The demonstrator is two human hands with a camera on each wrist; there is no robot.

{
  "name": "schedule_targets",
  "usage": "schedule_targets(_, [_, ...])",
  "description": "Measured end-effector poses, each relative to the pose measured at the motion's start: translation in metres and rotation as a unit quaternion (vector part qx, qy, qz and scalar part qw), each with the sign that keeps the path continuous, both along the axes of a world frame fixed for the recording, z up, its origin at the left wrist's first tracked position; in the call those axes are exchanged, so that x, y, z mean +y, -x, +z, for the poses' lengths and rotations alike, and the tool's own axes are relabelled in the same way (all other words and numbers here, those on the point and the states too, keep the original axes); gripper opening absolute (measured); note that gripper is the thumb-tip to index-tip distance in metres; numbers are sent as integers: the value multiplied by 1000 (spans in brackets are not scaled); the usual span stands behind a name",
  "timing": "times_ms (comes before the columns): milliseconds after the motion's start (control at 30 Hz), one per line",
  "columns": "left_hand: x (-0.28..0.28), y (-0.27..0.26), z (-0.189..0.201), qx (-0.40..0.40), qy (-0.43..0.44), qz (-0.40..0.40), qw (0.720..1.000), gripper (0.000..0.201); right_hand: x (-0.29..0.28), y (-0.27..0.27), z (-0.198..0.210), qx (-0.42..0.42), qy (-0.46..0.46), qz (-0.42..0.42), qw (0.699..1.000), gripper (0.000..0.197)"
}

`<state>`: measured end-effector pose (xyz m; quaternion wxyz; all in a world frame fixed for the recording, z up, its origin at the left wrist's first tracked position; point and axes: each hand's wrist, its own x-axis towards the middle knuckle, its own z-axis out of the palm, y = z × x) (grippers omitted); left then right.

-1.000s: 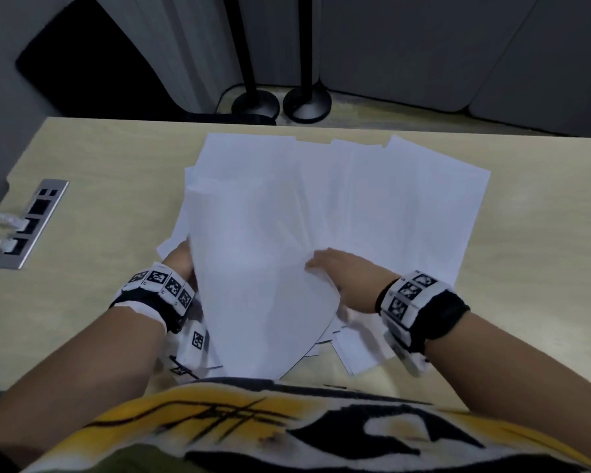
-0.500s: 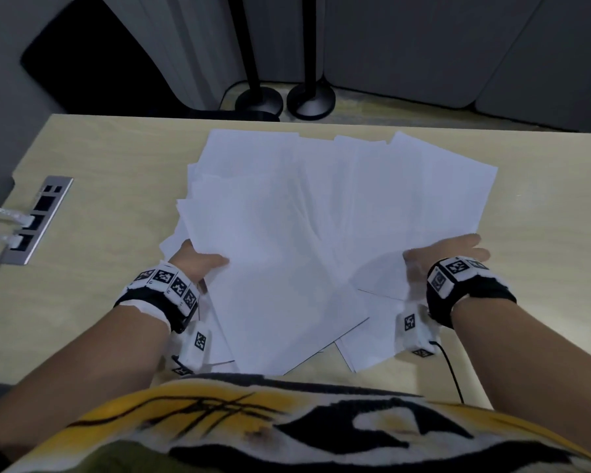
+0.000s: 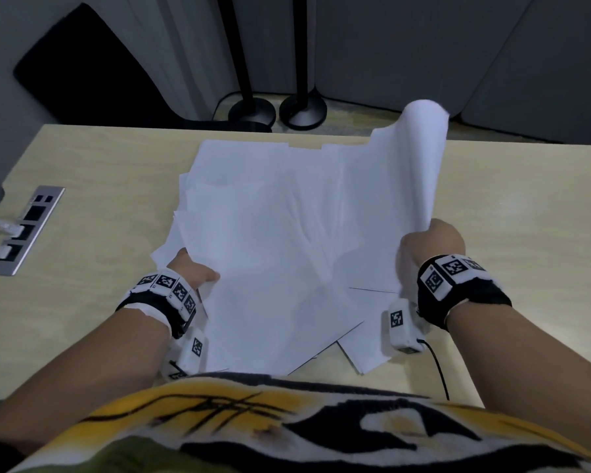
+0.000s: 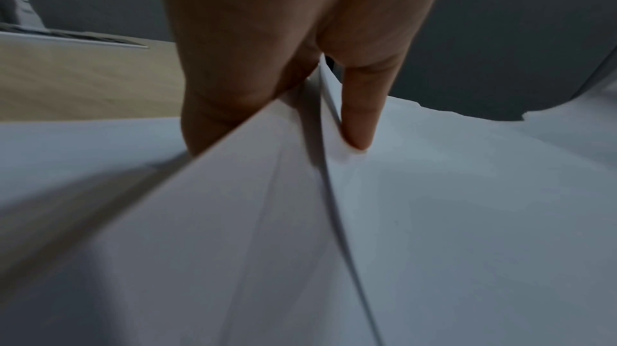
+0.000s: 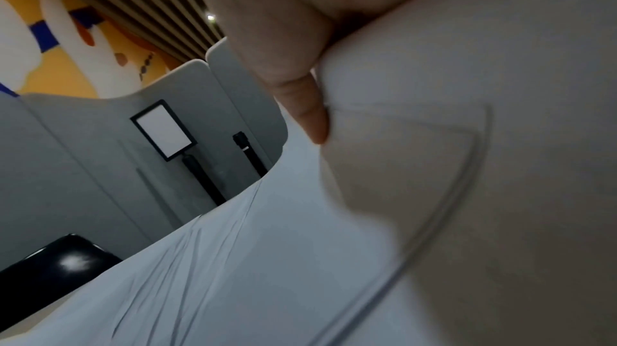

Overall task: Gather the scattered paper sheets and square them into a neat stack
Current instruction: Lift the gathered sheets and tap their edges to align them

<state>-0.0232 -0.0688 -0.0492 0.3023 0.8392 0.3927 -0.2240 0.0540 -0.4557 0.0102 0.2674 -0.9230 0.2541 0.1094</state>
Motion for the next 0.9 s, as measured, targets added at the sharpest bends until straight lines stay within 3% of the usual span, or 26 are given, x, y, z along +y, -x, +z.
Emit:
schedule_targets(67, [-1, 0, 1, -1, -1, -3, 1000, 77, 2, 0, 10, -22, -24, -8, 999, 7])
schedule_targets(200, [-3, 0, 2, -3, -2, -2, 1000, 77, 4, 2, 14, 79, -13, 74, 994, 6])
schedule_targets(267, [-4, -1, 3, -4, -2, -6, 1000, 77, 3, 3, 16, 75, 8, 74, 994, 15])
schedule_targets(400, [-6, 0, 7, -3, -3, -10, 1000, 77, -6, 5, 36, -10, 48, 24, 999, 23])
schedule_targets(533, [-8, -1, 11, -1, -3, -8, 1000, 76, -18, 2, 70, -142, 13, -53, 988, 20])
schedule_targets(700, [-12, 1, 14, -11, 1, -3, 1000, 70, -5, 4, 105, -316, -122, -103, 935, 27])
schedule_targets(833, [-17, 4, 19, -14, -1, 7, 1000, 61, 28, 8, 127, -376, -354, -116, 849, 32])
schedule_targets(900, [-19, 6, 23, -16, 1, 6, 1000, 59, 43, 14, 133, -360, -418, -98, 828, 29])
